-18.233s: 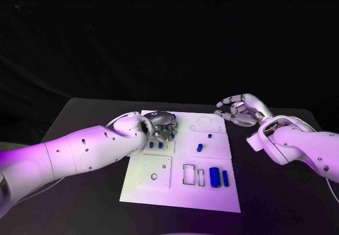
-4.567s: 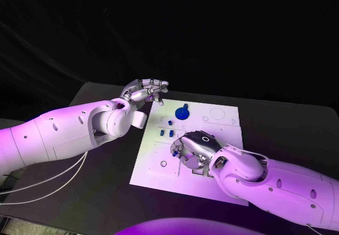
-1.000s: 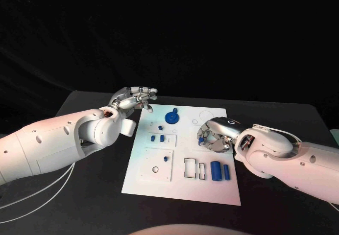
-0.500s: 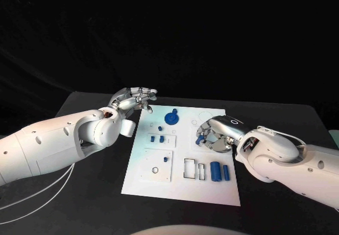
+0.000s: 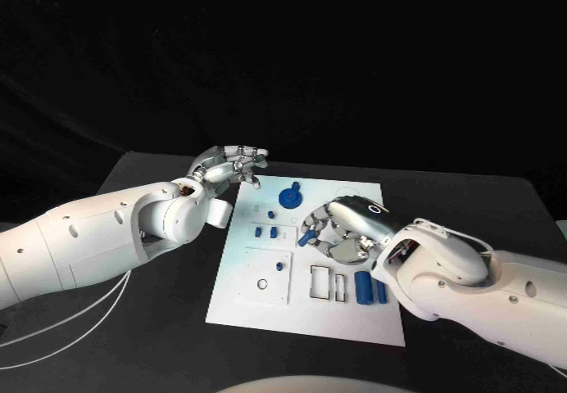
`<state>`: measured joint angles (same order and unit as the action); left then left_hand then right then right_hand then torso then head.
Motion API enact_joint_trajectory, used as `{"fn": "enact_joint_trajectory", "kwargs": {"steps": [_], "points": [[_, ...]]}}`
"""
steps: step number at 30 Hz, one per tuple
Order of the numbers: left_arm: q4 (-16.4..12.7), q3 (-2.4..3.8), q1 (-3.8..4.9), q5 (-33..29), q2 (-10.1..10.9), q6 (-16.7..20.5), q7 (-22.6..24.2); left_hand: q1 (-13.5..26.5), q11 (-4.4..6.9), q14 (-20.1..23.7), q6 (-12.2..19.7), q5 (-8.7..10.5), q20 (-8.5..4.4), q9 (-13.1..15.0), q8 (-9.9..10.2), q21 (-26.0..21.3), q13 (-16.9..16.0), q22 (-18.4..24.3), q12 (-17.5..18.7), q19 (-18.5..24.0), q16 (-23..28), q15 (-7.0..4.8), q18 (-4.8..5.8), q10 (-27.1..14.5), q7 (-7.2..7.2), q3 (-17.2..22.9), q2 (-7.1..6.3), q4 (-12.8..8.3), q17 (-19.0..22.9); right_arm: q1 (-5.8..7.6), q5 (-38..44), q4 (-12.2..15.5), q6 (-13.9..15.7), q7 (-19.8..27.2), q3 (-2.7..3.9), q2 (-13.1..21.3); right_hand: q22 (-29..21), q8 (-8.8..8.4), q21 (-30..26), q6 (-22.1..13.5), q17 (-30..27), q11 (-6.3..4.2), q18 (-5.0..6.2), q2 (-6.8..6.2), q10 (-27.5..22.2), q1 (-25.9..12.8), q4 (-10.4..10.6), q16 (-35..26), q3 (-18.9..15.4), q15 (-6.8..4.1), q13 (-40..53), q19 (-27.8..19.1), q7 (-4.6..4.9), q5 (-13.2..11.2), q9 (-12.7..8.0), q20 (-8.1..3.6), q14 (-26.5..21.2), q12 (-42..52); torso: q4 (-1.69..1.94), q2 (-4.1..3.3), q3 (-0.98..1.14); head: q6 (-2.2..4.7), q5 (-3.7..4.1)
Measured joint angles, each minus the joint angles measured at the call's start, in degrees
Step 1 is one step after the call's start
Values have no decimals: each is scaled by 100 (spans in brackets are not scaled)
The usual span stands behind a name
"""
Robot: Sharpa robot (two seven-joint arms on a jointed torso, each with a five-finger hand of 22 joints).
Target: Assemble the parts on the task board
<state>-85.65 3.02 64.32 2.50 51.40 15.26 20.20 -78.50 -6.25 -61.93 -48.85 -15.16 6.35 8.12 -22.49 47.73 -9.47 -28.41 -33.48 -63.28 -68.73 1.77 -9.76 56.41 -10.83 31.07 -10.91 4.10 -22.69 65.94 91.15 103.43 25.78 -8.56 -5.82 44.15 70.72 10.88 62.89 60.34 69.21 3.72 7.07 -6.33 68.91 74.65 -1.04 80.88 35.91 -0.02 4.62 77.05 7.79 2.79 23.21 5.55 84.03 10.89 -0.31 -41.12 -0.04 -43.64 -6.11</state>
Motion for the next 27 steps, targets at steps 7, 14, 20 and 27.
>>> {"fn": "enact_joint_trajectory", "kwargs": {"steps": [7,14,20,27], "points": [[13,0,0,2,-40,-5,0,0,0,0,0,0,0,0,0,0,0,0,0,0,0,0,0,0,0,0,0,0,0,-234,-16,-88,57,130,-40,-486,-7,0,0,-5,5,0,0,-1,0,0,1,0,0,0,-1,0,-1,0,0,0,0,0,17,-4,-1,-13,-75],[13,0,0,4,-46,-7,-3,0,0,0,0,0,0,0,0,0,1,0,0,0,0,0,0,0,0,0,0,0,0,-421,-43,-218,62,261,-74,-735,-16,0,0,-3,5,1,0,-1,0,0,18,0,17,0,-4,0,9,-1,0,0,0,-1,13,-12,-9,-67,-262],[9,0,0,5,-43,-9,-6,0,0,0,0,0,0,0,0,0,1,-1,1,0,0,0,0,0,0,0,0,0,-1,-504,-54,-356,42,315,-103,-865,-19,0,0,-6,3,2,0,-2,1,0,18,0,17,0,-5,0,13,-2,0,0,0,-1,1,-14,-9,-108,-326],[7,0,1,6,-50,-10,-9,0,0,0,0,0,0,0,0,0,-5,7,2,0,0,0,0,0,0,0,0,0,7,-562,-26,-591,-60,317,-156,-1032,-27,0,-1,-16,-1,8,0,-2,7,-1,18,0,16,0,-7,0,23,-6,0,0,0,-2,0,-14,-5,-143,-353]]}}
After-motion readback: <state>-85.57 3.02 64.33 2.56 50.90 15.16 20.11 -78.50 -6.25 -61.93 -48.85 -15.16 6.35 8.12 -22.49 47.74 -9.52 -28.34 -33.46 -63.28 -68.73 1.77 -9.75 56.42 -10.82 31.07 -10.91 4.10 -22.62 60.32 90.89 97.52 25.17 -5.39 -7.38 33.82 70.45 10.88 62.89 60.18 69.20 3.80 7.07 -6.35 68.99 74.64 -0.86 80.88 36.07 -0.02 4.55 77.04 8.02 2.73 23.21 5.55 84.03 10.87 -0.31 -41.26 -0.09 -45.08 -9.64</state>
